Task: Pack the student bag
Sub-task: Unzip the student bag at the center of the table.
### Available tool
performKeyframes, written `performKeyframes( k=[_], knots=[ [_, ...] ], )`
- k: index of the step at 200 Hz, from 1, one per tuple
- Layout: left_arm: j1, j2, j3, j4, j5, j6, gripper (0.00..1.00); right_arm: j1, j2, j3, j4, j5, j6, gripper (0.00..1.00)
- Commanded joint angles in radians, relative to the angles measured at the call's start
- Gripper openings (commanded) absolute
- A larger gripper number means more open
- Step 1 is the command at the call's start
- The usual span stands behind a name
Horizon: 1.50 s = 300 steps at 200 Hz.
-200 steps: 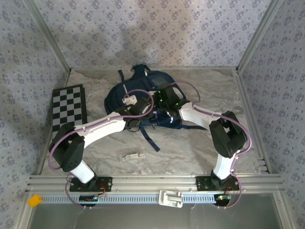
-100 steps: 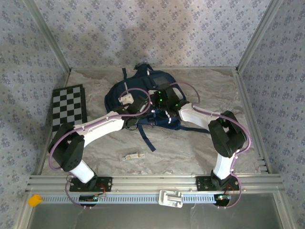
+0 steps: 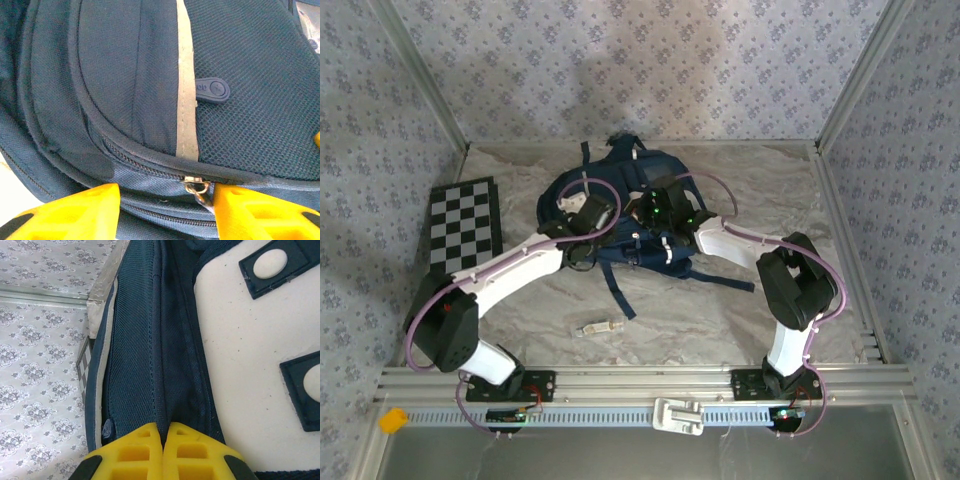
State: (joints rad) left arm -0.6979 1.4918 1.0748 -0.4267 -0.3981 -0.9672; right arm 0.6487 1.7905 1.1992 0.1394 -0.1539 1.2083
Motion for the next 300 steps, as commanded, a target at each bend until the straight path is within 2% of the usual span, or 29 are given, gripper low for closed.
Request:
performKeyframes(
  k=[1, 44, 54, 63, 82, 117, 163, 195, 223, 252, 285, 300],
  knots=[
    [0.017, 0.017, 0.041, -0.027, 0.013, 0.047, 0.49, -0.007, -0.007, 0.038, 0.038, 0.001, -0.005, 0.00],
    [0.025, 0.075, 0.092, 0.009, 0.062, 0.015, 0.51, -0.002, 0.009, 0.047, 0.034, 0.004, -0.006, 0.00],
    [0.025, 0.085, 0.097, 0.021, 0.064, 0.010, 0.56, -0.001, 0.013, 0.049, 0.034, 0.001, -0.005, 0.00],
    [0.026, 0.098, 0.102, 0.022, 0.064, -0.011, 0.56, 0.000, 0.016, 0.049, 0.035, -0.001, -0.004, 0.00],
    [0.028, 0.110, 0.082, 0.062, 0.079, -0.055, 0.52, 0.002, 0.022, 0.046, 0.044, -0.002, 0.002, 0.00],
    [0.033, 0.109, 0.061, 0.133, 0.052, -0.076, 0.34, 0.001, 0.024, 0.044, 0.048, -0.004, 0.002, 0.00],
    [0.047, 0.090, 0.067, 0.162, 0.066, -0.034, 0.15, -0.004, 0.017, 0.036, 0.048, -0.003, 0.001, 0.00],
    [0.076, 0.052, 0.047, 0.150, 0.137, -0.027, 0.01, -0.013, 0.015, 0.031, 0.048, -0.008, -0.008, 0.00],
    [0.111, -0.015, 0.015, 0.133, 0.240, -0.004, 0.00, -0.020, 0.004, 0.034, 0.012, -0.003, -0.049, 0.00],
    [0.162, -0.040, -0.012, 0.051, 0.382, 0.082, 0.00, -0.049, 0.009, 0.043, -0.003, -0.064, -0.063, 0.00],
    [0.181, -0.058, -0.026, -0.071, 0.399, 0.258, 0.00, -0.094, -0.015, 0.040, -0.052, -0.123, -0.131, 0.00],
    [0.197, -0.047, -0.027, -0.077, 0.457, 0.316, 0.00, -0.116, -0.019, 0.058, -0.107, -0.152, -0.183, 0.00]
  ],
)
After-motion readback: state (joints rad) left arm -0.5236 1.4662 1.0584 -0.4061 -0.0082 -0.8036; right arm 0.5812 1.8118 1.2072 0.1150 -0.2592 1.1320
